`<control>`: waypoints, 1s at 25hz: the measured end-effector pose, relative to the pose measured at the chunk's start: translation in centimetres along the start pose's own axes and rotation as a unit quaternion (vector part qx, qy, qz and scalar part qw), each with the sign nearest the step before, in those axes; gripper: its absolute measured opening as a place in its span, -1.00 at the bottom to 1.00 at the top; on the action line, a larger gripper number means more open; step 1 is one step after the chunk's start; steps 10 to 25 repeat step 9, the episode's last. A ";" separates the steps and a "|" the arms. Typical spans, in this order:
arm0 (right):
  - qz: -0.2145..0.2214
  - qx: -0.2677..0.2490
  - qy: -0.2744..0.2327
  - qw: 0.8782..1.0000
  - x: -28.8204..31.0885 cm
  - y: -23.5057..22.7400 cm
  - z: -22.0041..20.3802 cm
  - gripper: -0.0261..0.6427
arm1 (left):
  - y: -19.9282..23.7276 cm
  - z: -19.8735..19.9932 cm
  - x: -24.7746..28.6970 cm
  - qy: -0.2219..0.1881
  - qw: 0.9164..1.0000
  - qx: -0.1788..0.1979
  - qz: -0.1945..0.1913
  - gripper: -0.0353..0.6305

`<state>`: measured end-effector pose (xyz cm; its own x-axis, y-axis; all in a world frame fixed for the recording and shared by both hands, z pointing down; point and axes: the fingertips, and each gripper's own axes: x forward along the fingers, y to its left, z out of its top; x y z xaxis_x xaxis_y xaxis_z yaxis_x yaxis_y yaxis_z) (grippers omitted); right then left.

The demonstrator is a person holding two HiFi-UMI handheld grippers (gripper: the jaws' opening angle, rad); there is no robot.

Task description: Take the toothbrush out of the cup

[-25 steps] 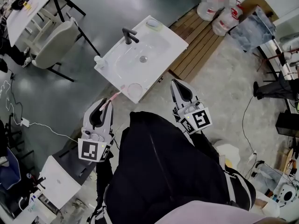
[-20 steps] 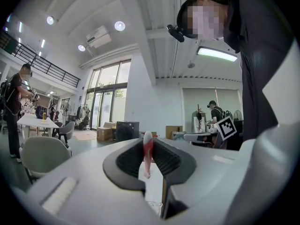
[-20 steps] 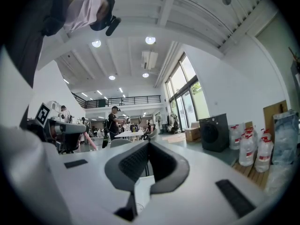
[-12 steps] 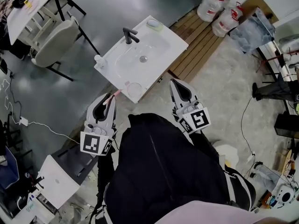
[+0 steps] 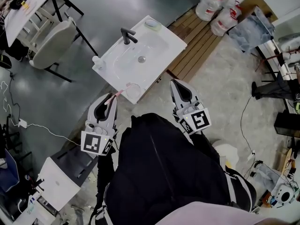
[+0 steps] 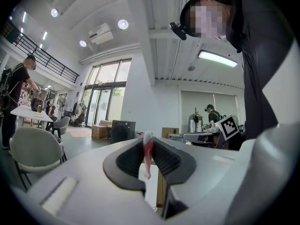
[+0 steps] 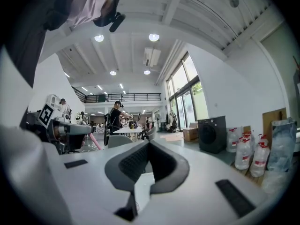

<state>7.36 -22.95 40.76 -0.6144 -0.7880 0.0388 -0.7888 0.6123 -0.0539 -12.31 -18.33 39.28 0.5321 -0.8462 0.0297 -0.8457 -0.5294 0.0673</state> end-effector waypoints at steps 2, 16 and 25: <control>0.001 0.001 -0.001 1.000 0.0 0.0 0.0 -0.93 | -0.1 0.0 0.0 0.001 1.000 0.000 0.000 -0.71; 0.003 0.001 -0.004 1.000 0.2 0.3 0.2 -0.93 | -0.1 0.1 -0.5 0.002 1.000 0.003 0.002 -0.71; 0.003 0.001 -0.004 1.000 0.2 0.3 0.2 -0.93 | -0.1 0.1 -0.5 0.002 1.000 0.003 0.002 -0.71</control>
